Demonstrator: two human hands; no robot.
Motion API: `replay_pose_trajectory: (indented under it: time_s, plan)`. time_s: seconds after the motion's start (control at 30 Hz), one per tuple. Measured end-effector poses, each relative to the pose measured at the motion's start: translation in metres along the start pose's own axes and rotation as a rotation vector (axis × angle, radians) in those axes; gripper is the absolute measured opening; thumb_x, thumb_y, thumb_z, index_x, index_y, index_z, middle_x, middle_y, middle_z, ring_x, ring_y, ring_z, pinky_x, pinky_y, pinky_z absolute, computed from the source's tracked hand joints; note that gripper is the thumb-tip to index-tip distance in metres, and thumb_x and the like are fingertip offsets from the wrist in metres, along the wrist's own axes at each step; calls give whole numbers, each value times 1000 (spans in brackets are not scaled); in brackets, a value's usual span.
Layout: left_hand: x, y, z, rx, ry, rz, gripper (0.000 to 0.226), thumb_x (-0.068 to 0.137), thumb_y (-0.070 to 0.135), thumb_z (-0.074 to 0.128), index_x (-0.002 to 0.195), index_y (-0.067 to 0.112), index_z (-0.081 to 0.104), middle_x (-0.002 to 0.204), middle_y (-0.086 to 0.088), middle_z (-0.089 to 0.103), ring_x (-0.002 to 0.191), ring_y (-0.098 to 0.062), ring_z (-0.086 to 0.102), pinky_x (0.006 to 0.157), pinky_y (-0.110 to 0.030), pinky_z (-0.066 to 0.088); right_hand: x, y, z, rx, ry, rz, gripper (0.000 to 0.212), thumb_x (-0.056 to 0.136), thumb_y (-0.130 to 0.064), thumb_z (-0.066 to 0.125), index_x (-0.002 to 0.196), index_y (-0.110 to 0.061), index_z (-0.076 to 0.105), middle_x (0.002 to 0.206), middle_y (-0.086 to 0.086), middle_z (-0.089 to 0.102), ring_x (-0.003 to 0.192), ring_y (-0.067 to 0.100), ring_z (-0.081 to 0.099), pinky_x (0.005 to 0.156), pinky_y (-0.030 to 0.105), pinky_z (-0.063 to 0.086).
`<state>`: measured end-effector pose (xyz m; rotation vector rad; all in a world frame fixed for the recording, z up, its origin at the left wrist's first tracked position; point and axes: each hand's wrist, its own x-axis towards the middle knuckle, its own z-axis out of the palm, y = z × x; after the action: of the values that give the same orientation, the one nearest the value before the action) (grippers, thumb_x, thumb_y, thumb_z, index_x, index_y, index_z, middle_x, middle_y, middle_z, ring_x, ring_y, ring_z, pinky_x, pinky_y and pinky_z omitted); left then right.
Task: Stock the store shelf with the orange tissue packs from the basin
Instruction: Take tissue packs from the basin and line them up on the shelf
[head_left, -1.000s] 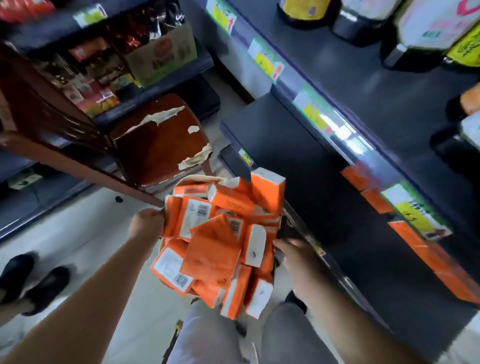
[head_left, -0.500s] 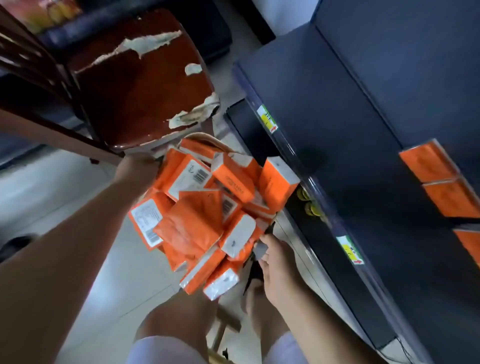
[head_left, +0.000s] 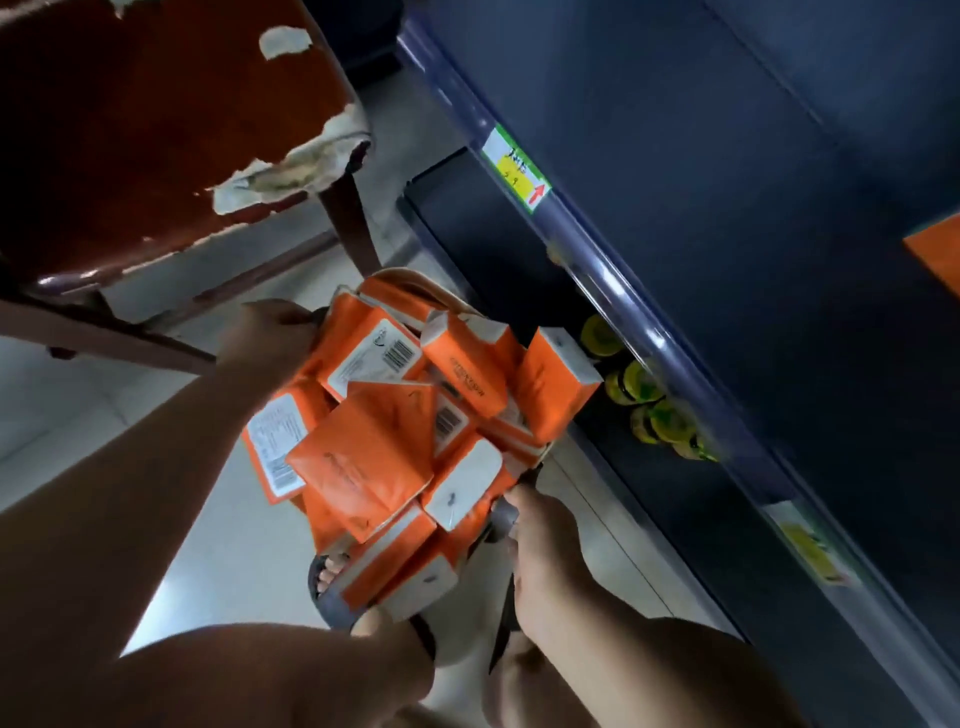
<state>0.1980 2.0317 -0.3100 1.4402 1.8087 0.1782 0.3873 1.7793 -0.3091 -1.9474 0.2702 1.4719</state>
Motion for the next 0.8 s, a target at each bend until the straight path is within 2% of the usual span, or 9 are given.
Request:
replay_pose_trajectory:
  time_s: [0.1,0.17,0.23,0.33,0.43,0.5,0.57,0.67,0.8]
  plan:
    - [14,6,22,-98,7,65,12,74,36,68,78,25,72,87,-11,72,78,-24,65,80,-35,54,25,4,-3,18,-23,-9,39,79,-48,73,105,-19,73,100,1,77,100,20,68,85,37,50]
    - [27,5,37,-79,45,134,7,87,26,72,87,19,75,88,-11,71,69,-18,60,63,-23,49,39,4,-4,79,-31,2,34,78,-43,76,99,-17,76,97,1,78,98,20,68,92,38,50]
    - [42,-1,46,-96,110,164,12,90,21,71,96,14,78,91,-12,72,71,-19,61,59,-23,48,53,7,-2,114,-27,2,30,75,-38,79,95,-16,76,91,1,77,90,20,67,94,35,50]
    - [59,-2,45,-108,80,181,21,81,30,76,97,17,79,86,0,75,73,-15,66,73,-32,58,66,12,7,178,-15,-18,25,79,-31,79,97,-15,73,79,-3,70,68,11,62,85,31,53]
    - [64,-1,42,-10,43,277,20,90,22,75,106,10,78,69,11,71,61,-5,64,58,-13,51,64,9,16,160,-38,-69,16,79,-26,73,94,-20,73,85,1,75,61,10,66,58,26,49]
    - [59,0,41,112,50,359,25,98,17,64,118,8,75,101,-7,76,92,-23,70,82,-23,54,61,3,17,116,-68,-124,5,86,-27,70,86,-22,70,86,2,75,68,12,67,63,26,53]
    - [45,3,38,157,80,417,30,101,17,58,125,7,72,124,-19,70,113,-37,64,97,-38,50,51,-4,13,33,-82,-177,11,96,-29,64,87,-23,66,82,1,67,71,11,63,62,25,50]
    - [22,2,28,151,142,475,31,101,22,59,124,4,71,128,-21,68,118,-39,62,100,-43,48,45,-4,6,-70,-76,-248,18,102,-32,57,108,-19,67,97,4,67,78,16,61,74,29,53]
    - [-22,-21,5,124,130,592,36,96,32,62,116,6,74,120,-18,72,111,-36,66,96,-43,49,36,14,-9,-133,27,-277,37,106,-27,48,135,-6,57,79,2,47,63,12,38,58,25,35]
